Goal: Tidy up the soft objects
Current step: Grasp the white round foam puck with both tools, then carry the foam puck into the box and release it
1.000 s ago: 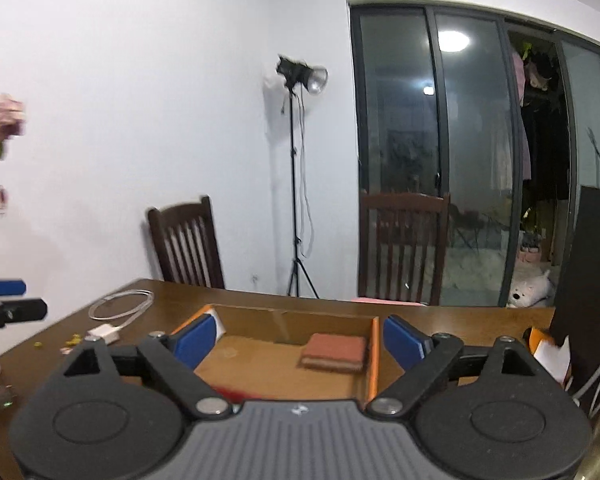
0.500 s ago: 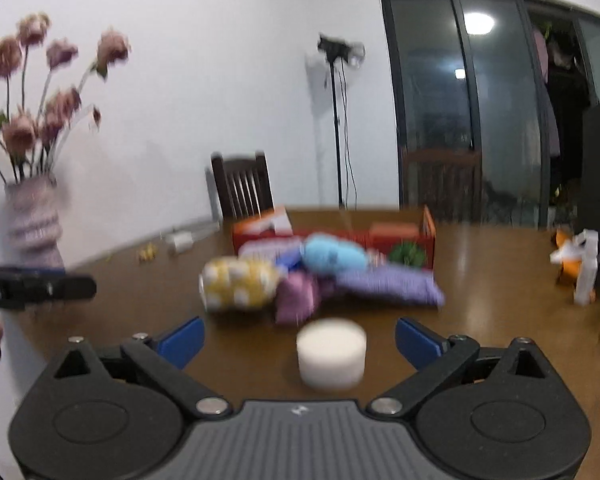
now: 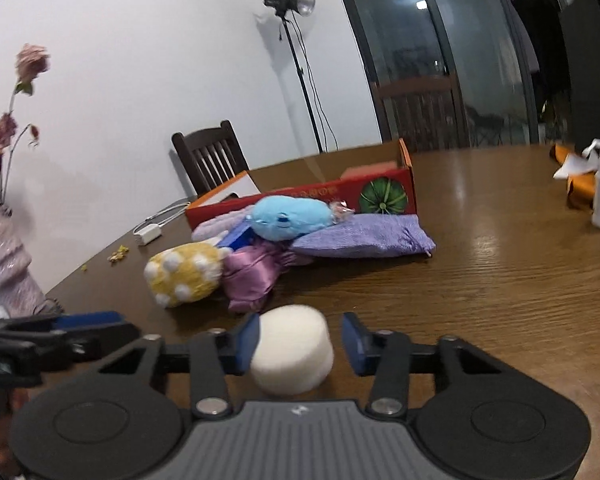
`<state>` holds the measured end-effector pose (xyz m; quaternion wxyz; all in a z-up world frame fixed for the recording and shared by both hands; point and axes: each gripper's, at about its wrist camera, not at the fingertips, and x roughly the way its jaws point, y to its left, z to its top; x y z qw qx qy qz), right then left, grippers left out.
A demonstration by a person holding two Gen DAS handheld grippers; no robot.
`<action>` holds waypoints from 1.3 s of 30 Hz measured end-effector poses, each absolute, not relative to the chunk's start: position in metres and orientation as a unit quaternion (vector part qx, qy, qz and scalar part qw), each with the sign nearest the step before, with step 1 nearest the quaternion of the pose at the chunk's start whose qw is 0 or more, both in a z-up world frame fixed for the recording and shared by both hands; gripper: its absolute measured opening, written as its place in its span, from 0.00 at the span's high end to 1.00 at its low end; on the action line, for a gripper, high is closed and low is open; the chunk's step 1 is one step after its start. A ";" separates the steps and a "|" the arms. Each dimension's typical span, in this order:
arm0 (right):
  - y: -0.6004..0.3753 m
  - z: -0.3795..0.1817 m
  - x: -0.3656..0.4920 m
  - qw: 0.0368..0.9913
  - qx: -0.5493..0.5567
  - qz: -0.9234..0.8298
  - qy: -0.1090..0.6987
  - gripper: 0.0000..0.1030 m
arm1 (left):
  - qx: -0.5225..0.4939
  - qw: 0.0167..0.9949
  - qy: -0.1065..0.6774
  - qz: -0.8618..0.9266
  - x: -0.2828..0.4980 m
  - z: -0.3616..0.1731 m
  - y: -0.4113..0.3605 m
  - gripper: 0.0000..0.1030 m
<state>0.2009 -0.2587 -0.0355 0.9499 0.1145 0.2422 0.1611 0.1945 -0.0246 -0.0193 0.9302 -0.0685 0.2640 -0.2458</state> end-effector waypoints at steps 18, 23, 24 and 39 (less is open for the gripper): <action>-0.269 -0.054 0.242 0.909 0.196 0.201 0.310 0.76 | -0.175 0.852 0.363 -0.333 0.265 -0.054 -0.038 0.76; -0.264 -0.028 0.243 0.915 0.186 0.206 0.294 0.76 | -0.165 0.862 0.331 -0.348 0.269 -0.023 -0.034 0.77; -0.262 -0.016 0.245 0.919 0.179 0.208 0.282 0.76 | -0.164 0.864 0.320 -0.353 0.274 -0.012 -0.031 0.77; -0.281 0.030 0.466 0.939 0.145 0.141 0.279 0.76 | -0.164 0.840 0.392 -0.338 0.524 0.014 -0.081 0.76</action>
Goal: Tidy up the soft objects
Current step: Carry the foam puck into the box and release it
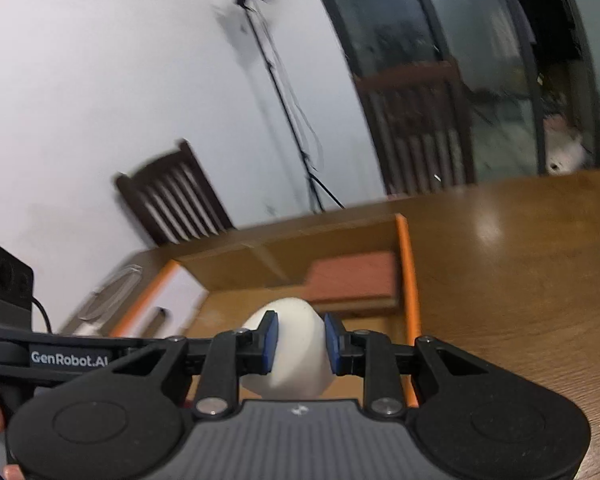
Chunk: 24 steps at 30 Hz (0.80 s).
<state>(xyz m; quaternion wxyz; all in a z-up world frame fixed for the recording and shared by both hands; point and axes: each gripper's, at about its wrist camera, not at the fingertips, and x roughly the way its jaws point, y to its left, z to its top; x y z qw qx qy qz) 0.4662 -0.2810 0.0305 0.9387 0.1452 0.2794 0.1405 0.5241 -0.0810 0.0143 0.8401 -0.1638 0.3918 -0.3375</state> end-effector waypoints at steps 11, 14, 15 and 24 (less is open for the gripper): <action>-0.278 0.012 0.457 0.958 0.088 0.078 0.263 0.65 | -0.149 0.831 0.424 -0.328 0.537 -0.009 -0.082 0.62; -0.276 0.027 0.444 0.961 0.084 0.089 0.247 0.64 | -0.136 0.846 0.398 -0.327 0.520 0.013 -0.069 0.55; -0.276 0.034 0.439 0.963 0.083 0.093 0.240 0.63 | -0.129 0.852 0.390 -0.325 0.512 0.020 -0.064 0.52; -0.267 0.097 0.367 0.976 0.058 0.115 0.177 0.46 | -0.022 0.944 0.251 -0.213 0.393 0.088 -0.002 0.29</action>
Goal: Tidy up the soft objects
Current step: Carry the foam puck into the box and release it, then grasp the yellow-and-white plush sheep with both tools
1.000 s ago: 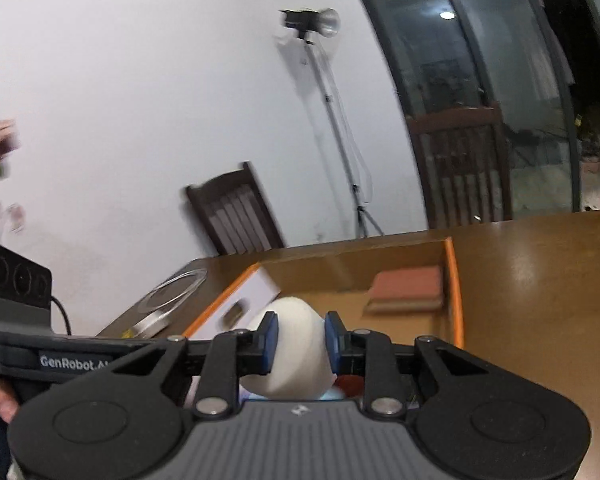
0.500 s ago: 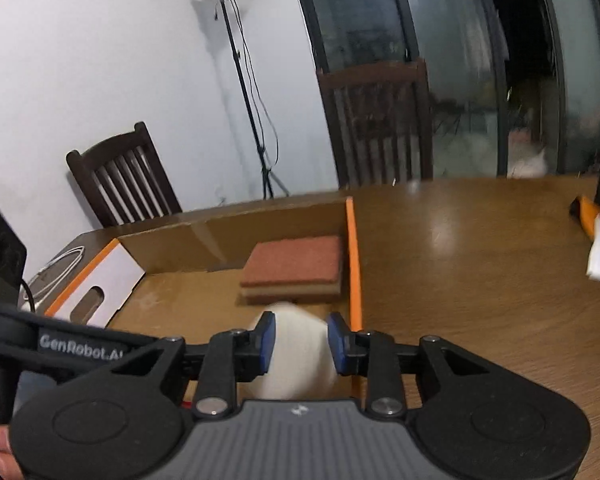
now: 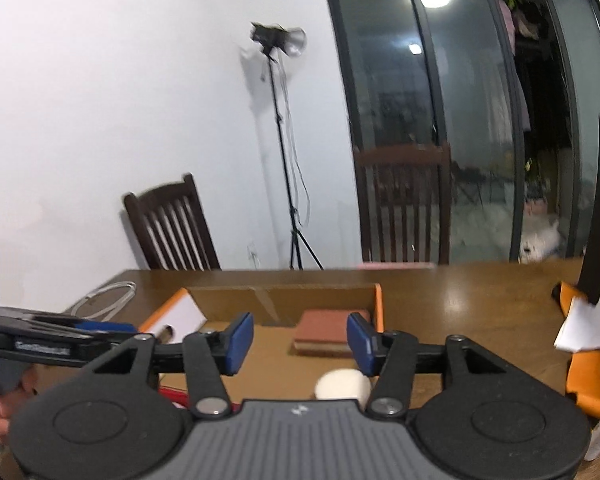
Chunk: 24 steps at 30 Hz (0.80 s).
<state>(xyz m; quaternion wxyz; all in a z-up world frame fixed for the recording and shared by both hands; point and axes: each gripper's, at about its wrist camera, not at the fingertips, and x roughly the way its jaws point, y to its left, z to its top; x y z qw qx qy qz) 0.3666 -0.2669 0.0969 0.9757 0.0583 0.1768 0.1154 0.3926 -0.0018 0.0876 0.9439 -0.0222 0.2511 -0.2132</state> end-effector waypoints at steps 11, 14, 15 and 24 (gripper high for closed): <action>-0.229 0.126 0.279 0.988 0.028 0.129 0.085 0.08 | 0.034 0.988 0.118 -0.093 0.259 0.115 0.034 0.02; -0.223 0.122 0.262 0.987 0.024 0.135 0.083 0.08 | 0.016 0.989 0.118 -0.088 0.238 0.110 0.040 0.01; -0.221 0.119 0.257 0.987 0.023 0.136 0.083 0.08 | 0.012 0.989 0.119 -0.085 0.231 0.105 0.041 0.01; -0.207 0.045 0.183 0.978 0.019 0.172 0.121 0.08 | -0.030 0.981 0.174 -0.083 0.162 0.034 0.058 0.01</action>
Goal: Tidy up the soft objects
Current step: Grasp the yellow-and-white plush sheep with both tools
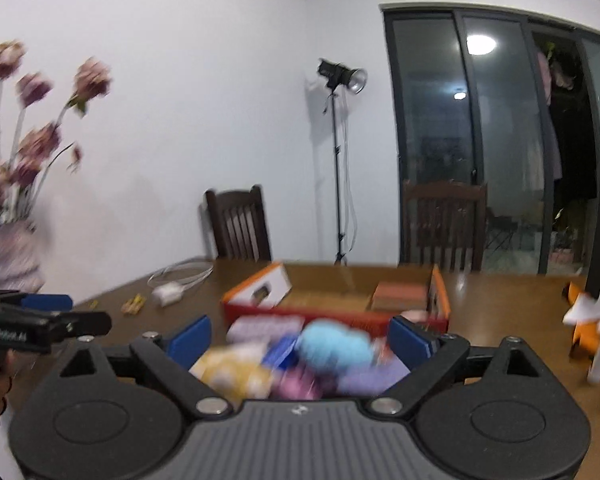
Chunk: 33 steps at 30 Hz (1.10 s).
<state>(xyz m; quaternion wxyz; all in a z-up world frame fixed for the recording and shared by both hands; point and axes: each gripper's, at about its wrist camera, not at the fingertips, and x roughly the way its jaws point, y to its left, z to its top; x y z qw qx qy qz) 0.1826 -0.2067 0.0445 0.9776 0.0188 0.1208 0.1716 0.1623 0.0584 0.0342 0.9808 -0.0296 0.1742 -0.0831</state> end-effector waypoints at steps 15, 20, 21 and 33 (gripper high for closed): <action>-0.173 0.002 0.224 0.959 0.043 0.210 0.186 0.16 | -0.100 0.962 0.213 -0.137 0.221 -0.003 0.063 0.20; -0.160 -0.011 0.261 0.946 0.055 0.236 0.217 0.32 | -0.167 0.930 0.280 -0.170 0.273 -0.022 0.063 0.36; -0.158 -0.013 0.266 0.944 0.058 0.240 0.220 0.33 | -0.181 0.924 0.289 -0.176 0.280 -0.025 0.064 0.36; -0.153 -0.017 0.281 0.934 0.080 0.264 0.225 0.43 | -0.245 0.898 0.297 -0.214 0.288 -0.019 0.071 0.43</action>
